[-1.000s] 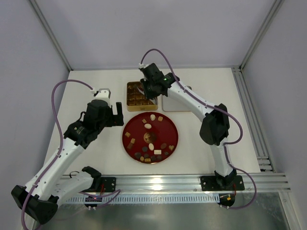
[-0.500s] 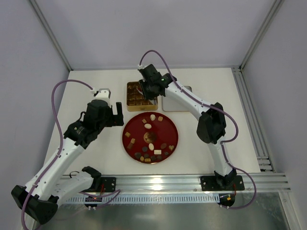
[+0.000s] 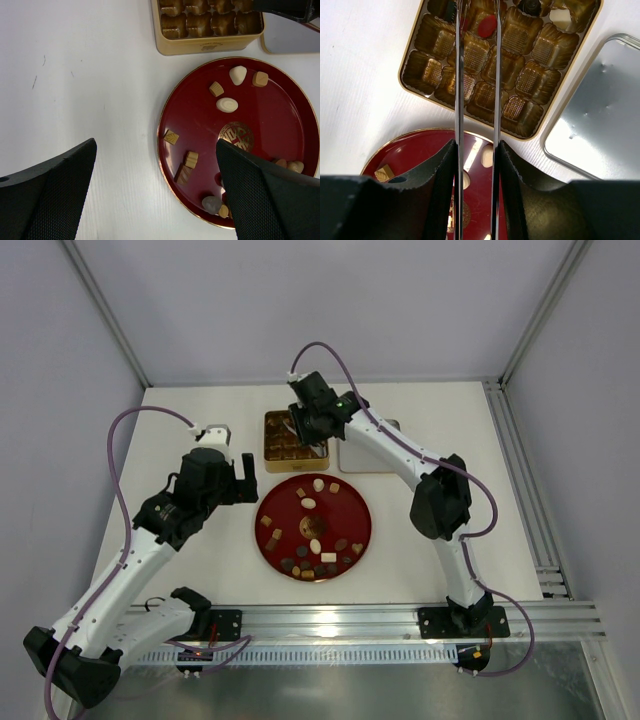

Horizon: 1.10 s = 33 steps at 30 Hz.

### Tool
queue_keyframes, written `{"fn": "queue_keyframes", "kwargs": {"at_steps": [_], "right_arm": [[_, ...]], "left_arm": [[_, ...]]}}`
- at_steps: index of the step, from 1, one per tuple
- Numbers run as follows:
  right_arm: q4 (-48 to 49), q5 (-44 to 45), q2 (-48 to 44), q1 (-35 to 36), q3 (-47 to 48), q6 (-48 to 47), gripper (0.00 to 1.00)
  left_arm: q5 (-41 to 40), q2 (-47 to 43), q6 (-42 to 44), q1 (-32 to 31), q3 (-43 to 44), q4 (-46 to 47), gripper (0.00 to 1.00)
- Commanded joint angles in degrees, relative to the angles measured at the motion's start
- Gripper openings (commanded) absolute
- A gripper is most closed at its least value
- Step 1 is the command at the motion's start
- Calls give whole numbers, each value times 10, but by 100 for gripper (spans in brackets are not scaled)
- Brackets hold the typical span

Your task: Pack the chocolate

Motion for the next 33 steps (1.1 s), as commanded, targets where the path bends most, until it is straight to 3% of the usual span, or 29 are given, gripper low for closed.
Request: {"fn": "queue_keyframes", "kwargs": {"at_steps": [1,7,12,19,26,33], "right_arm": [[12,14,-27,-8,27,-6,40],[17,28,-107,-32,-24,4,40],[68,17,-218,-91,-183,29,40],[134,0,-348,-239,-394,54,41],[182,-21,-366,-389,-511,63,41],[211,-13,-317,-442,-532,58,41]], "left_arm": [[-10,-8,6,1,-1,9,100],[-8,-9,6,1,-1,9,100],[-2,-10,6,1,0,10,100],[7,-16,1,1,0,12,100],[16,-21,0,1,-1,14,100],[21,-22,1,1,-1,15,100]]}}
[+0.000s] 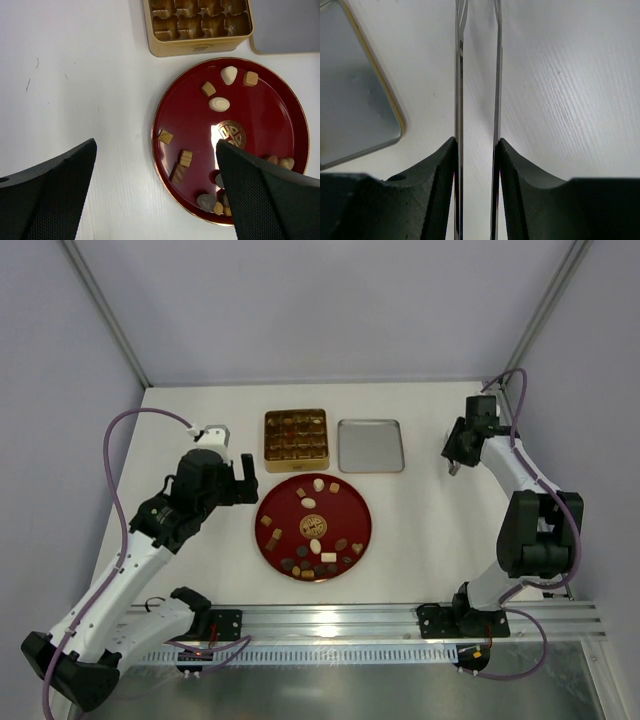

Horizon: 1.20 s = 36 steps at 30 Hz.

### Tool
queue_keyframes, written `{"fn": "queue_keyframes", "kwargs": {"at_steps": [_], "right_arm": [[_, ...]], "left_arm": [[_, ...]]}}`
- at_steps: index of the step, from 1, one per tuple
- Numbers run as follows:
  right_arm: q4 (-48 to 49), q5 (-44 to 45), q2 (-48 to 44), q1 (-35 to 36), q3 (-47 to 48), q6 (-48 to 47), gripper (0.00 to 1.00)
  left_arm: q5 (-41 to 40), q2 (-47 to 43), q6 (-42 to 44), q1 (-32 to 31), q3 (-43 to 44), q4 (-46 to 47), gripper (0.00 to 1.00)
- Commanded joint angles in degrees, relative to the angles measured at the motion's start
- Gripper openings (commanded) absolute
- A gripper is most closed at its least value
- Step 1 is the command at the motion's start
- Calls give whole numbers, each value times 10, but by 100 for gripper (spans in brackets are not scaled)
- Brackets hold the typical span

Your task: Pack the chocolate

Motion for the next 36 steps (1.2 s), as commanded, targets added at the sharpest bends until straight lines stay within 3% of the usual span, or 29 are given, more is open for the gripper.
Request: {"fn": "queue_keyframes", "kwargs": {"at_steps": [1,10,36], "right_arm": [[57,2,25,-9,0,1,41],[70,-1,73,-15,-30,13,53],[48,-13,42,-15,-69,20,89]], "left_arm": [[7,-10,3,1,-1,15,100],[16,-10,2,1,-1,15,100],[25,-5,-1,1,1,14,100]]}}
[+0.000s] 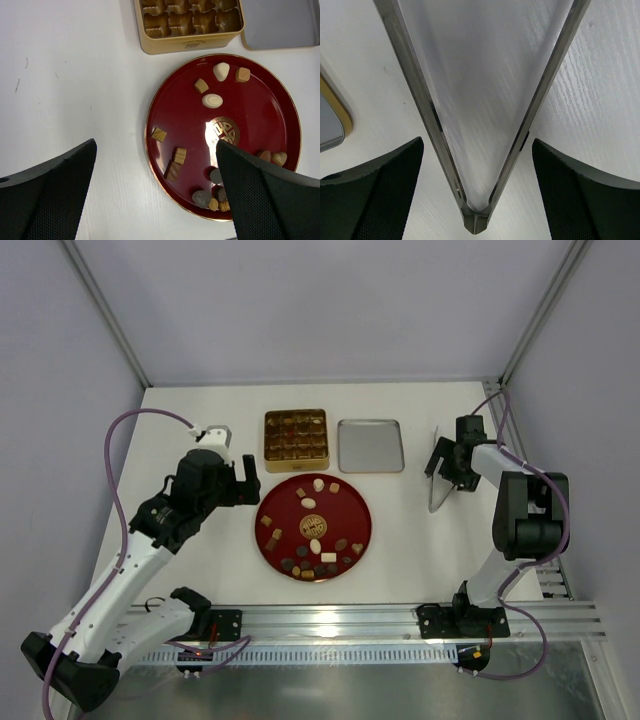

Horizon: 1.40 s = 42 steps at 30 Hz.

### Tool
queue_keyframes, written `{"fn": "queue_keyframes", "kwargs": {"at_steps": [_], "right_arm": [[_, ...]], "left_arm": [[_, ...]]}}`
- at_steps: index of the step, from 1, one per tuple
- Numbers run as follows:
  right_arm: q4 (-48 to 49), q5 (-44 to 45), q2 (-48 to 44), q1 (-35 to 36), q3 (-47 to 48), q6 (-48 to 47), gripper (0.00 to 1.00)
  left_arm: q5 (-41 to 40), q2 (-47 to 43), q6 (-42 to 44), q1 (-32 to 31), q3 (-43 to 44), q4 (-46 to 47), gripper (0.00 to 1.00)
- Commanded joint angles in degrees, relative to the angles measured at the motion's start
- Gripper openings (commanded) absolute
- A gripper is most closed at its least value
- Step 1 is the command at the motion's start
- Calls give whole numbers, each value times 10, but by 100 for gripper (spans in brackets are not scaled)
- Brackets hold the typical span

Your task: Pack the chocolate

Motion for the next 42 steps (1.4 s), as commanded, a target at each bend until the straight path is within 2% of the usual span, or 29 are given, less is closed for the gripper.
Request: {"fn": "queue_keyframes", "kwargs": {"at_steps": [1,10,14,16,20,23,28,36,42], "right_arm": [[-2,5,-41,-3,-6,14,89],[-27,21,-147,-3,-29,23,90],[-32,-1,-167,17,1,21,85],[-44,0,-148,54,56,12,81],[-70,10,-30,108,179,-10,71],[-87,-13,44,112,268,-20,60],[-98,-25,161,112,358,-36,53],[-102,-47,233,111,384,-43,46],[-90,-48,249,110,380,-39,43]], "left_arm": [[4,-4,0,1,0,15,100],[9,-2,0,1,3,16,100],[8,2,0,1,3,17,100],[7,5,0,1,3,17,100],[14,10,-8,1,5,21,100],[21,18,-15,1,18,18,100],[74,54,-22,1,71,11,100],[172,178,-37,1,168,28,100],[277,276,-70,1,208,107,100]]}}
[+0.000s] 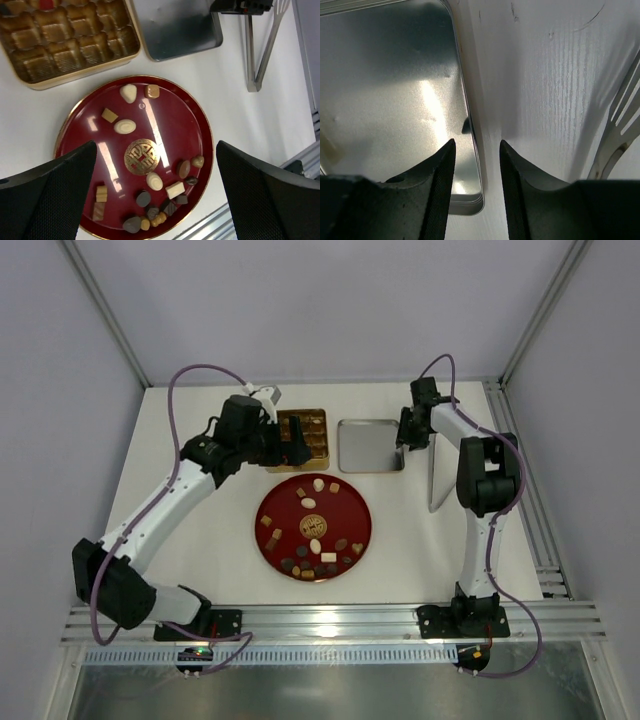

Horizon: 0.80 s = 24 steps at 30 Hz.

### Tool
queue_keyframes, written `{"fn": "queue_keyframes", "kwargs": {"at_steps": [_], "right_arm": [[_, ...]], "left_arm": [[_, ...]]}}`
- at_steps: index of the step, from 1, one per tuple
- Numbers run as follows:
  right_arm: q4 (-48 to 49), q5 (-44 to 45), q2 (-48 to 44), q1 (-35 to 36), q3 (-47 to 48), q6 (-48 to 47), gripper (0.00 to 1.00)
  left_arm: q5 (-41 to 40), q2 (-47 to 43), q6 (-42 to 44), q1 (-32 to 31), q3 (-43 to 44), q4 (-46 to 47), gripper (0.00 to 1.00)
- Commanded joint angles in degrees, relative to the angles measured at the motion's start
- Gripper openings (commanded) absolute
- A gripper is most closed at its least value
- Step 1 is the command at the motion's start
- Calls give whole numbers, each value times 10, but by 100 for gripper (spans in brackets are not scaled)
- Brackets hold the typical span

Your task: Pack the chocolate

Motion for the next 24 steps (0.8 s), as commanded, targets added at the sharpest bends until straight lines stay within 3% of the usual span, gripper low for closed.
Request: {"fn": "queue_keyframes", "kwargs": {"at_steps": [1,14,20,24], "right_arm": [[12,-8,5,0,29,-4,42],[9,-25,46,0,48,1,25],[1,-32,40,0,53,-5,4],[17,-62,15,-12,31,2,4]], "left_arm": [[90,57,-27,1,40,76,100],[152,253,-53,1,166,111,96],[156,295,-57,1,198,113,96],[159,317,-57,1,214,113,96]]}}
